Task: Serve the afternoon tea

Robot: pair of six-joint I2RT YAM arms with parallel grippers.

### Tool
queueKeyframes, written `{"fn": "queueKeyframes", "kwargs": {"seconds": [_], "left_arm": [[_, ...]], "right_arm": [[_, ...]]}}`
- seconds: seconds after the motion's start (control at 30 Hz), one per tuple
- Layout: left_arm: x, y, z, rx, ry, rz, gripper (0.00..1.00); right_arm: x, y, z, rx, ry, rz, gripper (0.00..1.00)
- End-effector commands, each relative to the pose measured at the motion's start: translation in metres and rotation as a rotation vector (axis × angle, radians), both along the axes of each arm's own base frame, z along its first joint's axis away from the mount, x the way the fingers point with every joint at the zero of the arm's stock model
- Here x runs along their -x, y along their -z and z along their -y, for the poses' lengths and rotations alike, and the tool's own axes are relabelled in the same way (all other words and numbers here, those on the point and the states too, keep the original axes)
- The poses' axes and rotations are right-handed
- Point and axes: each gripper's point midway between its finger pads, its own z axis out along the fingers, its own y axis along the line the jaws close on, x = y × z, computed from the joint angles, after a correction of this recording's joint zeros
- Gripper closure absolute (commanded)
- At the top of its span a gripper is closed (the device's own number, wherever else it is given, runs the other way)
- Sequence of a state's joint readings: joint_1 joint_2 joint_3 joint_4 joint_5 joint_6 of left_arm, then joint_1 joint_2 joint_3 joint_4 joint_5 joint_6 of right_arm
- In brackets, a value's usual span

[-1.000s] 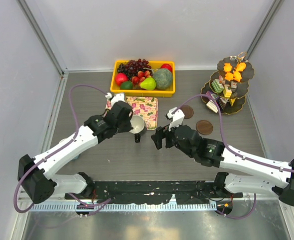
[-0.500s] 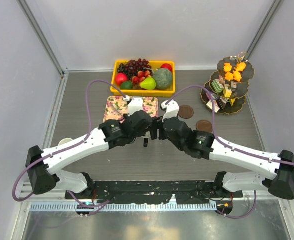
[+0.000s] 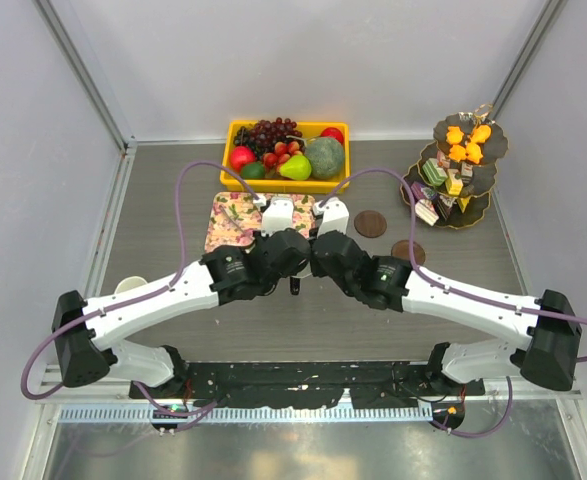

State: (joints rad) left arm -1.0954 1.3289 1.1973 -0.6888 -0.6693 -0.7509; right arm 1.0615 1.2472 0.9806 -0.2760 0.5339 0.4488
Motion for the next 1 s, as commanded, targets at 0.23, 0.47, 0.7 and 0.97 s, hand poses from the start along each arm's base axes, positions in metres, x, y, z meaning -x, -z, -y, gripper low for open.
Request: {"fn": "queueKeyframes", "kwargs": {"seconds": [0.23,0.47,0.7,0.97], "left_arm": [[-0.01,-0.096,-0.005,0.178,0.039,0.242,0.47],[-0.017,-0.132,-0.083,0.144,-0.016,0.368,0.15],[-0.012,-0.13,-0.207,0.049,-0.253,0.368,0.01],[0.007,-0.084,-0.287,-0.114,-0.521,0.428,0.01]], "right_arm": [[-0.033,-0.017,0.033,0.119,0.063,0.009,0.95],[-0.078,-0.02,0.087,0.228,0.138,-0.056,0.95],[-0.128,-0.007,0.144,0.238,0.277,-0.16,0.95],[-0.178,0.02,0.179,0.211,0.371,-0.251,0.95]]}}
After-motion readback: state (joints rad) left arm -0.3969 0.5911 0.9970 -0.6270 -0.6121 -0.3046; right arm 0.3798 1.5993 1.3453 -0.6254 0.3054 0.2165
